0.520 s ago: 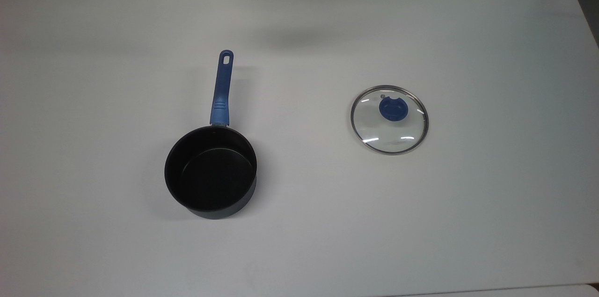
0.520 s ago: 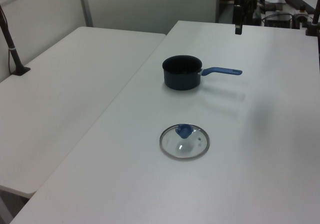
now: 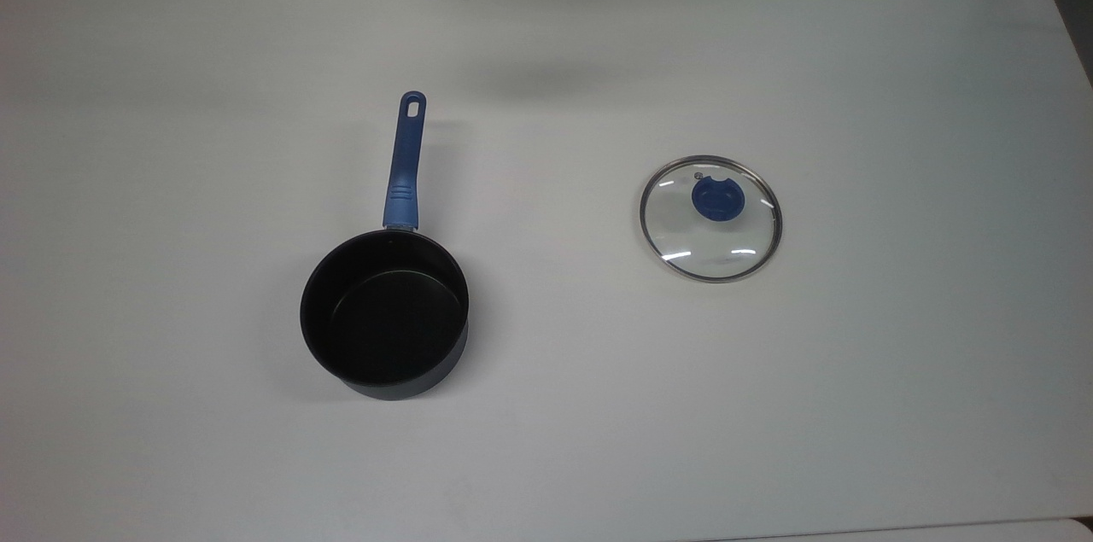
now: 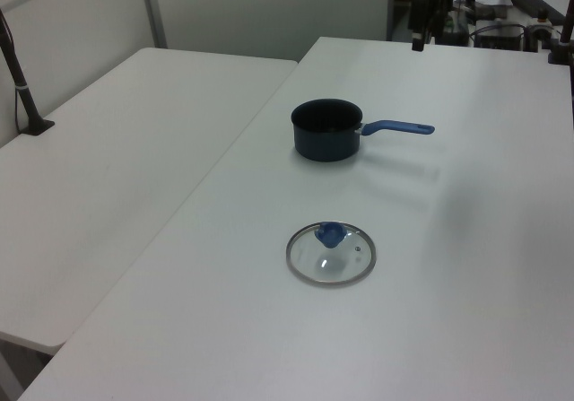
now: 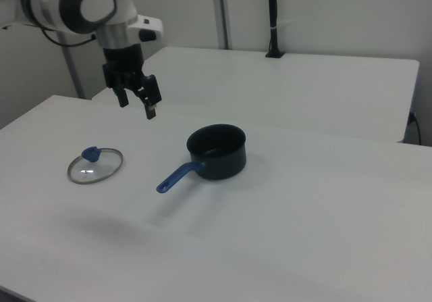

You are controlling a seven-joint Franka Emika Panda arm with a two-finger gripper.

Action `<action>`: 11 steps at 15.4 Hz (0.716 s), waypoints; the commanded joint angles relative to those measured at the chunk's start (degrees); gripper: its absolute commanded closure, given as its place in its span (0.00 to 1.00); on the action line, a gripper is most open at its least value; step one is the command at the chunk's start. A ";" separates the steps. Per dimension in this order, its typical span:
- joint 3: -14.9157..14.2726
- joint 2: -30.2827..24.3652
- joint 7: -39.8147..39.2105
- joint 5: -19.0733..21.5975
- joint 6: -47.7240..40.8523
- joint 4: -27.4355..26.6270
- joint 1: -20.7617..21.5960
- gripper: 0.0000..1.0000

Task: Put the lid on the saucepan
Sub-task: 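Move the open gripper over the glass lid's blue knob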

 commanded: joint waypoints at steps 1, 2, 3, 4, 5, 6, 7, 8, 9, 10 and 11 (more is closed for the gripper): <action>0.35 4.15 -0.92 1.81 -1.86 3.74 -0.44 0.00; 0.44 4.24 -0.57 1.90 -1.86 3.74 -0.18 0.00; 0.53 4.25 -1.17 3.12 -1.86 3.65 0.00 0.00; 0.70 5.46 -0.83 6.35 -1.86 3.82 0.35 0.00; 0.88 6.43 -0.48 6.64 -1.86 4.35 1.22 0.00; 1.31 7.05 -0.39 6.65 -1.95 5.40 2.97 0.00; 1.40 7.75 -0.04 7.08 -1.77 5.76 4.12 0.00; 1.41 8.89 1.44 7.52 -1.68 5.85 5.00 0.00; 1.49 10.12 3.63 7.26 -1.16 6.54 6.58 0.00; 1.49 12.57 7.66 7.44 2.24 8.81 9.64 0.00; 1.49 14.07 10.83 6.65 4.88 9.27 11.41 0.00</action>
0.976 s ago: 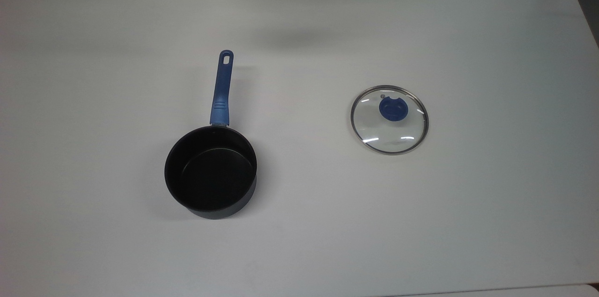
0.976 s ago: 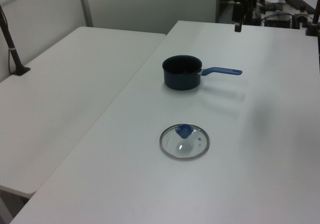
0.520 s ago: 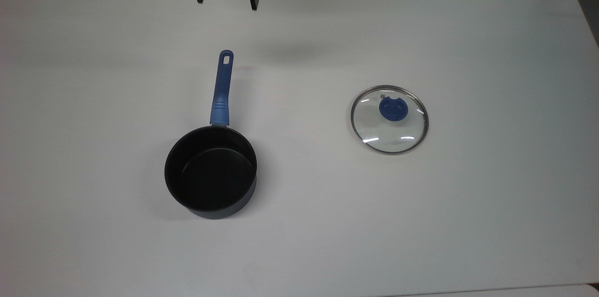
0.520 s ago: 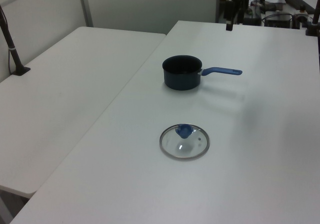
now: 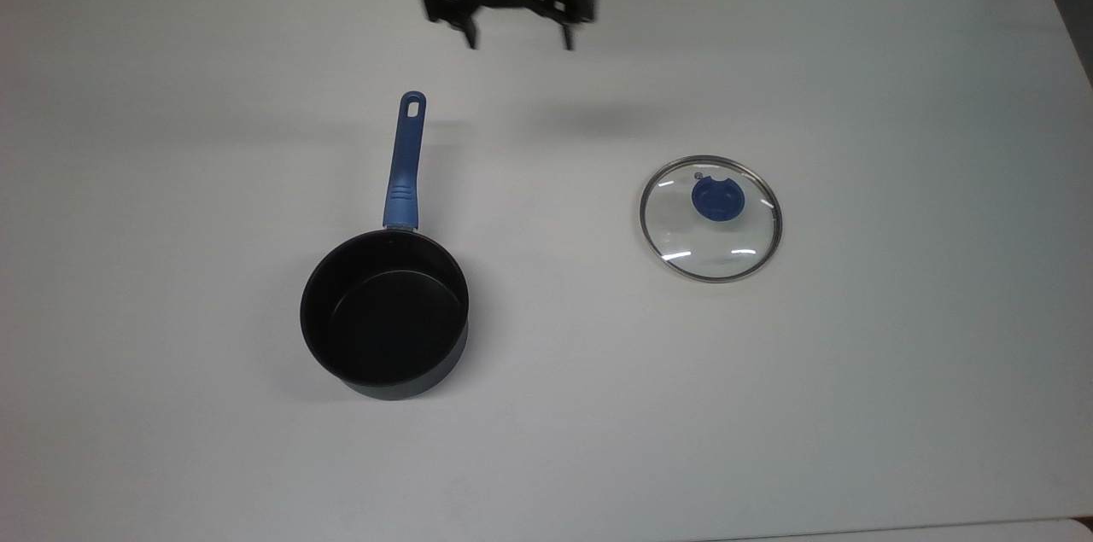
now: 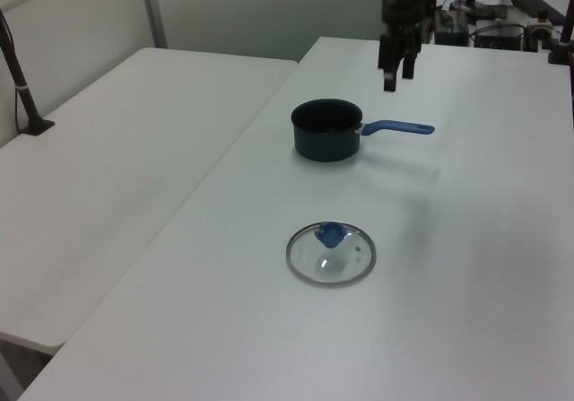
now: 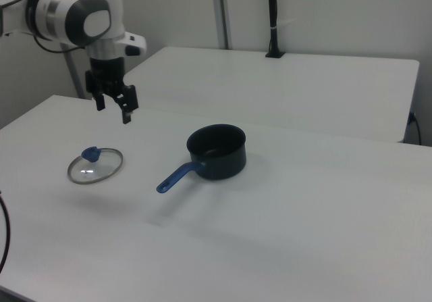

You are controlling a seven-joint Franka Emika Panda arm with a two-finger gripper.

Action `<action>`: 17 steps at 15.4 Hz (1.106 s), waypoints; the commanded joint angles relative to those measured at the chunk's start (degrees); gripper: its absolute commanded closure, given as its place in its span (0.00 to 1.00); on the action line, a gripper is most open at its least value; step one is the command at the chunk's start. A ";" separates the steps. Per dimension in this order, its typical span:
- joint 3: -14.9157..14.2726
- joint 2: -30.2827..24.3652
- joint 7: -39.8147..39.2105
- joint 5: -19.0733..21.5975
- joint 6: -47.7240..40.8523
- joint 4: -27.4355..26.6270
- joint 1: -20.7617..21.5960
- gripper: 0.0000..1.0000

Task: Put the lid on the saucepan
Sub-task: 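Move the open gripper over the glass lid's blue knob, then lower the gripper and close it on the blue knob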

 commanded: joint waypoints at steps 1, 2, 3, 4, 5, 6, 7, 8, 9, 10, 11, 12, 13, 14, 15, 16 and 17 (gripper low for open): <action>-0.58 7.27 10.74 -0.29 6.46 4.98 7.31 0.00; -0.58 9.03 13.12 -0.73 8.92 5.42 9.24 0.00; -0.58 10.79 14.71 -1.52 11.12 6.03 10.91 0.00; -0.58 12.46 15.86 -2.49 12.45 6.13 12.49 0.00; -0.58 13.87 16.66 -3.37 13.07 6.13 13.82 0.00; -0.58 15.19 16.92 -4.42 13.42 6.13 15.05 0.00; -0.67 16.33 17.01 -4.95 13.51 6.21 16.45 0.00; -0.93 17.39 17.02 -5.04 13.60 6.13 17.42 0.00; -1.20 18.27 17.02 -5.13 13.60 6.21 18.30 0.00; -1.29 18.97 17.02 -5.22 13.60 6.22 18.83 0.00; -1.37 19.59 17.02 -5.31 13.60 6.22 18.93 0.00; -1.38 20.20 17.02 -5.74 13.60 6.30 18.93 0.00; -1.38 21.60 17.97 -6.01 14.47 7.09 19.19 0.00; -1.38 22.83 20.51 -7.05 17.26 7.36 19.80 0.00; -1.29 23.54 21.66 -8.54 18.68 7.36 19.98 0.00; -1.29 24.07 22.54 -9.43 19.31 7.36 20.07 0.00; -1.29 24.16 23.25 -9.53 19.84 7.36 20.16 0.00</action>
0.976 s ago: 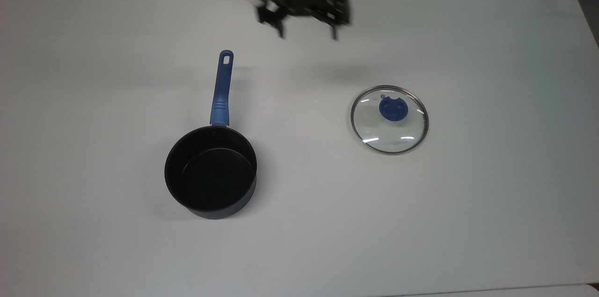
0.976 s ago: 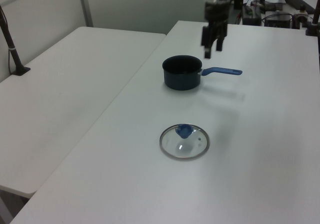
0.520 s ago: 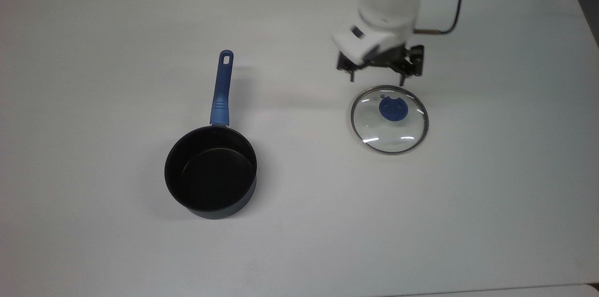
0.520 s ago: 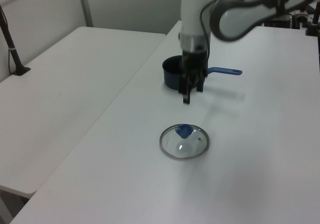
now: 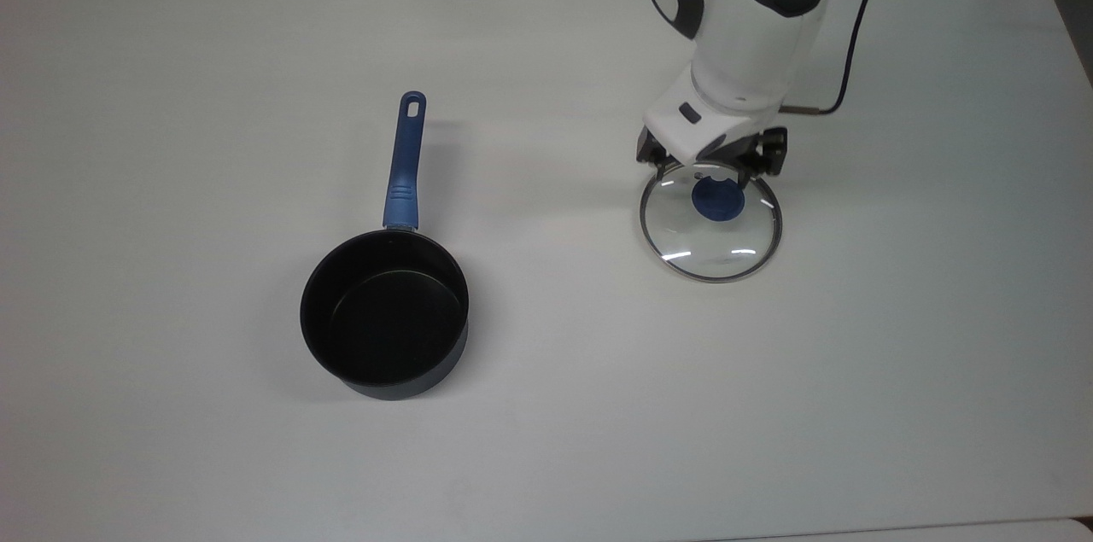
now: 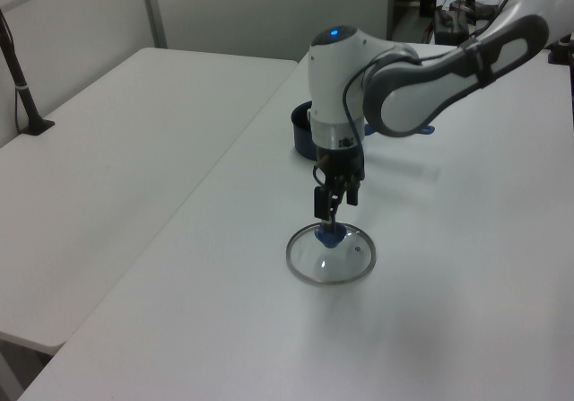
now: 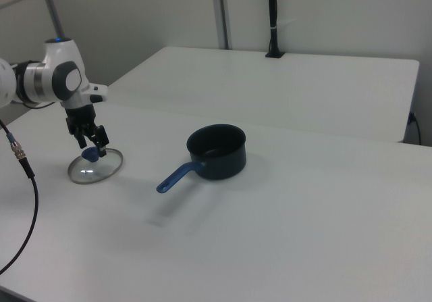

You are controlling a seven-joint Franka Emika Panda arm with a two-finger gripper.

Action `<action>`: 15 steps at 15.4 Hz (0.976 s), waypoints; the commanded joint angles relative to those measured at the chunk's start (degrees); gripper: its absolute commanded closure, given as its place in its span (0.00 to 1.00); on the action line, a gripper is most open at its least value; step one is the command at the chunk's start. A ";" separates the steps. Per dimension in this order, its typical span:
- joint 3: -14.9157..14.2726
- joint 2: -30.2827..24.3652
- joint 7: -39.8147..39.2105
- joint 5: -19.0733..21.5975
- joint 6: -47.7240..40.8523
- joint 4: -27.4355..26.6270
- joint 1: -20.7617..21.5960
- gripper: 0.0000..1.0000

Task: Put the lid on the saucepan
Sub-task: 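Lower the gripper and close it on the blue knob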

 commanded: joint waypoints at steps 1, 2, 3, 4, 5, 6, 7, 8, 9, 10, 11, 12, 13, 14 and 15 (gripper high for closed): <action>-0.98 2.39 4.33 -2.13 2.72 1.76 2.07 0.00; -0.98 2.91 4.59 -2.13 3.16 1.76 2.51 0.00; -0.72 3.09 4.77 -2.21 3.51 1.76 2.77 0.00; -0.54 3.35 5.21 -2.22 4.13 1.76 2.95 0.00; -0.45 3.44 5.82 -2.30 4.66 1.76 2.95 0.00; -0.37 3.53 6.61 -2.39 4.83 1.76 3.04 0.00; -0.36 3.79 6.88 -2.30 4.92 1.76 3.04 0.00; -0.36 3.88 6.97 -2.30 4.92 1.85 3.04 0.00; -0.36 3.88 6.97 -2.30 4.92 1.85 2.95 0.00; -0.36 3.88 6.97 -2.30 4.92 1.85 2.95 0.03; -0.45 3.97 6.88 -2.39 4.92 1.85 2.95 0.08; -0.37 3.97 6.97 -2.39 4.92 1.85 2.86 0.13; -0.36 3.97 6.97 -2.39 4.92 1.85 2.86 0.24; -0.45 3.97 6.88 -2.39 4.92 1.85 2.86 0.31; -0.37 3.89 6.88 -2.39 4.84 1.85 2.95 0.36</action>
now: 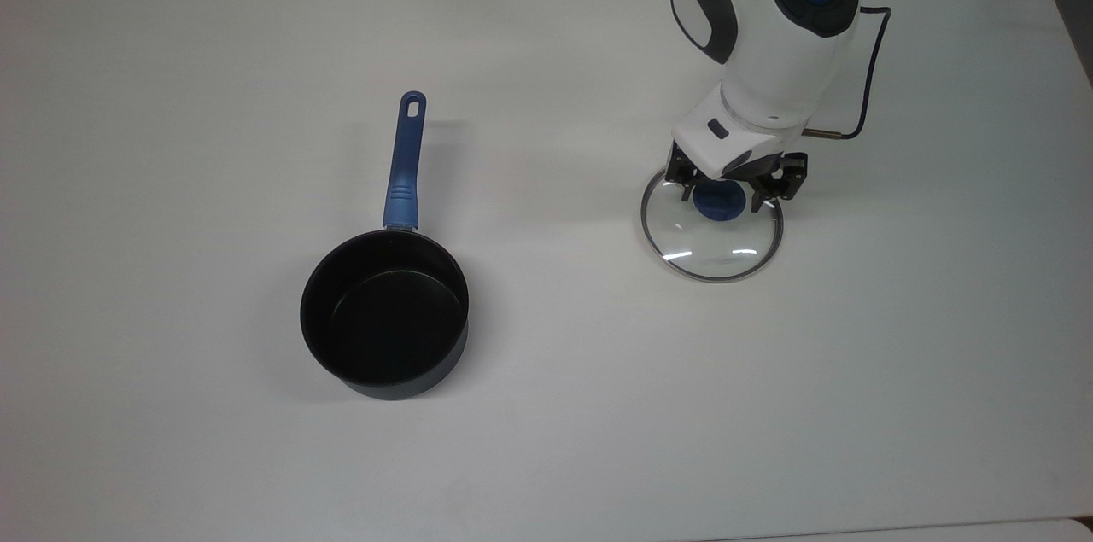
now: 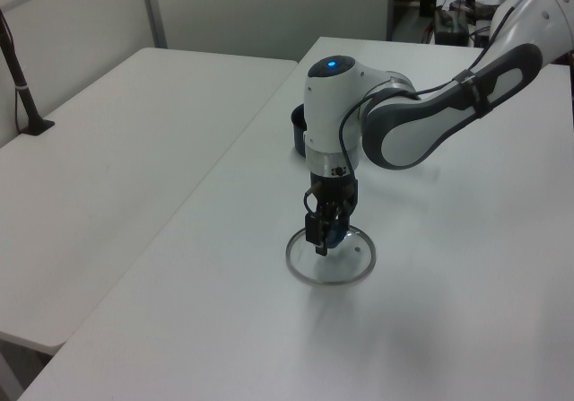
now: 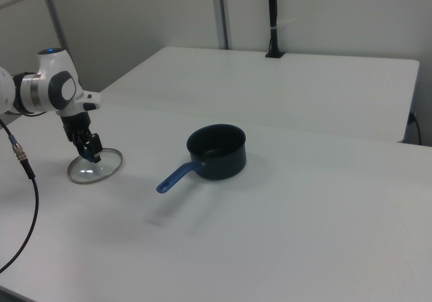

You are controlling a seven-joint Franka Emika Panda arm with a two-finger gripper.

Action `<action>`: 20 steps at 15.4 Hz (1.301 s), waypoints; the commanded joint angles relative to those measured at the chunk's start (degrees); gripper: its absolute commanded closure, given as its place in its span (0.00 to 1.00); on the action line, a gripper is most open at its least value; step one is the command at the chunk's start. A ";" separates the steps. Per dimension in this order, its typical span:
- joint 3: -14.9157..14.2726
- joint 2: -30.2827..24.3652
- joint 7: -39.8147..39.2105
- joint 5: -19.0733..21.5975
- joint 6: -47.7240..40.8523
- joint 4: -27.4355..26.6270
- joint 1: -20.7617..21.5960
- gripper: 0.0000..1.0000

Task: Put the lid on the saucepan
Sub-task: 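Lower the gripper and close it on the blue knob, then lift the glass lid and carry it over the black saucepan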

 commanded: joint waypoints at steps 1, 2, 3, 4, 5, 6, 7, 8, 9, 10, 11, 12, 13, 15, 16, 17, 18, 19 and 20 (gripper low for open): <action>-0.43 0.51 1.52 -1.08 0.60 1.14 0.49 0.38; -0.43 0.42 1.52 -1.08 0.51 1.23 0.40 0.40; -0.43 0.42 1.52 -1.08 0.43 1.23 0.40 0.41; -0.43 0.33 1.43 -1.08 0.34 1.32 0.40 0.43; -0.43 0.24 1.43 -1.16 -0.01 2.27 0.32 0.43; -0.43 0.24 1.34 -1.34 -0.19 2.89 0.23 0.43; -0.52 -0.11 1.26 -1.34 -0.97 3.07 0.14 0.43; -0.78 -0.63 1.17 -1.34 -2.55 3.16 0.05 0.43; -0.87 -1.33 0.99 -1.34 -3.96 3.25 -0.12 0.43; -0.96 -1.86 0.90 -1.34 -5.36 4.21 -0.21 0.43; -1.04 -2.39 0.56 -1.43 -7.46 5.17 -0.39 0.43; -1.04 -2.74 -0.32 -1.34 -10.18 6.14 -1.08 0.43; -1.13 -3.18 -1.37 -1.34 -12.91 7.46 -1.87 0.43; -1.22 -4.06 -2.87 -1.25 -19.50 10.62 -4.59 0.44; -1.22 -4.24 -2.88 -1.25 -20.74 11.07 -5.74 0.44; -1.22 -4.76 -3.05 -1.34 -21.45 11.33 -6.97 0.44; -1.31 -5.29 -3.83 -1.34 -21.55 11.34 -8.11 0.44; -1.40 -5.47 -4.28 -1.34 -21.63 11.34 -9.17 0.44; -1.48 -5.73 -4.46 -1.34 -21.55 11.42 -10.57 0.44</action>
